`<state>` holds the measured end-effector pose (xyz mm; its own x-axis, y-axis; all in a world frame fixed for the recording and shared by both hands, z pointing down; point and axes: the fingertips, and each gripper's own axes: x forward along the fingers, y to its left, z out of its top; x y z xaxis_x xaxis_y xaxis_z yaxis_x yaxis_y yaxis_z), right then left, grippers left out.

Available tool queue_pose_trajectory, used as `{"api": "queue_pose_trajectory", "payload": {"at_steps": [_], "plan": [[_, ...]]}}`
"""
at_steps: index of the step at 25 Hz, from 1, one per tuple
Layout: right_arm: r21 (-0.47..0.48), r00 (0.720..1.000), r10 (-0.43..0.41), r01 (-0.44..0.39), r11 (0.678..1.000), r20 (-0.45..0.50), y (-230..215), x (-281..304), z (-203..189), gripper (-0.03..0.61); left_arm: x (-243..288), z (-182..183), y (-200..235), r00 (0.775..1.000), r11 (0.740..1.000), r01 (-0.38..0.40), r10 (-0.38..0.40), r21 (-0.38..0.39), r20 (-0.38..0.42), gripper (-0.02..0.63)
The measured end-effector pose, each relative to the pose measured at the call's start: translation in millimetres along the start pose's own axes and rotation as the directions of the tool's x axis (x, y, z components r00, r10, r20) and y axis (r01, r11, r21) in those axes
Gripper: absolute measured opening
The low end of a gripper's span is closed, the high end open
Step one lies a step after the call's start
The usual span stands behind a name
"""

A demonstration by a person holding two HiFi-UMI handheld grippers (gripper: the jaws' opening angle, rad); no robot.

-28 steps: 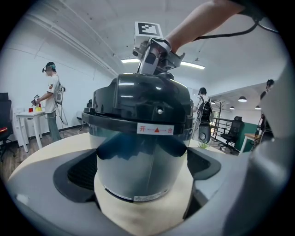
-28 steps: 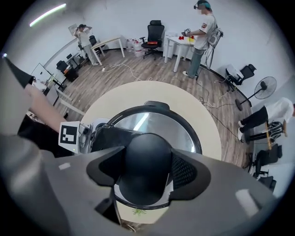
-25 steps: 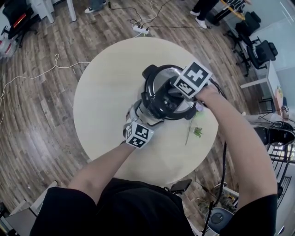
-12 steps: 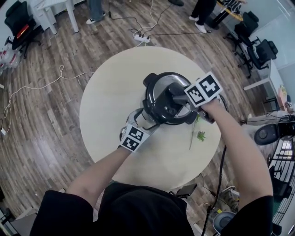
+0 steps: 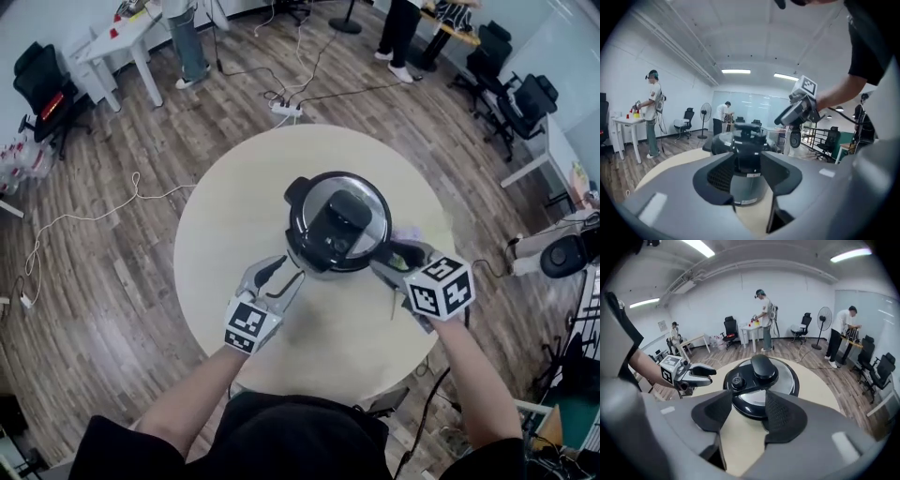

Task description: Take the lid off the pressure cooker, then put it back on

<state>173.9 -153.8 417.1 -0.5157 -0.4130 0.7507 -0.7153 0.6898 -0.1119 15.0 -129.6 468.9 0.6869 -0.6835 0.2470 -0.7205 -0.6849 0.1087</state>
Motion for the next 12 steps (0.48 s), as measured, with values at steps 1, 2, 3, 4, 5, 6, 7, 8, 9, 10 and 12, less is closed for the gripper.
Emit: {"api": "queue_pose_trajectory", "payload": {"at_steps": [1,2,3,4,5,6,7,8,9,10,12], "plan": [[0.013,0.998,-0.018,0.017,1.0,0.065,7,-7,1,0.222,-4,14,-4,1.0,1.0,0.003,-0.003,0.02,0.024,0.163],[0.025,0.991,-0.04,0.037,0.999,0.127,13,-14,2,0.215,-7,28,-6,0.999,1.0,0.007,-0.008,0.03,0.048,0.151],[0.033,0.98,-0.068,0.063,0.997,0.185,19,-19,2,0.211,-11,41,-8,0.997,0.999,0.012,-0.014,0.03,0.071,0.133],[0.038,0.966,-0.101,0.095,0.995,0.239,24,-24,3,0.201,-15,53,-8,0.996,1.0,0.015,-0.018,0.026,0.093,0.095],[0.043,0.946,-0.137,0.13,0.991,0.293,29,-28,5,0.196,-19,65,-7,0.993,1.0,0.013,-0.016,0.026,0.113,0.059],[0.057,0.923,-0.172,0.162,0.985,0.344,33,-33,7,0.19,-22,75,-6,0.991,0.999,0.005,-0.01,0.035,0.13,0.021],[0.081,0.898,-0.202,0.185,0.979,0.392,36,-39,9,0.179,-25,85,-6,0.989,0.999,-0.005,-0.002,0.049,0.145,0.003],[0.112,0.872,-0.227,0.198,0.974,0.433,37,-45,11,0.176,-26,95,-7,0.988,0.998,-0.014,0.004,0.064,0.157,0.002],[0.145,0.848,-0.249,0.205,0.968,0.467,38,-50,12,0.165,-27,104,-8,0.986,0.997,-0.024,0.011,0.077,0.167,0.002],[0.173,0.823,-0.271,0.212,0.962,0.499,38,-57,14,0.158,-29,113,-11,0.984,0.996,-0.035,0.02,0.086,0.176,0.002],[0.218,0.765,-0.32,0.237,0.947,0.559,37,-73,17,0.13,-31,129,-15,0.98,0.993,-0.061,0.041,0.099,0.196,0.002]]}}
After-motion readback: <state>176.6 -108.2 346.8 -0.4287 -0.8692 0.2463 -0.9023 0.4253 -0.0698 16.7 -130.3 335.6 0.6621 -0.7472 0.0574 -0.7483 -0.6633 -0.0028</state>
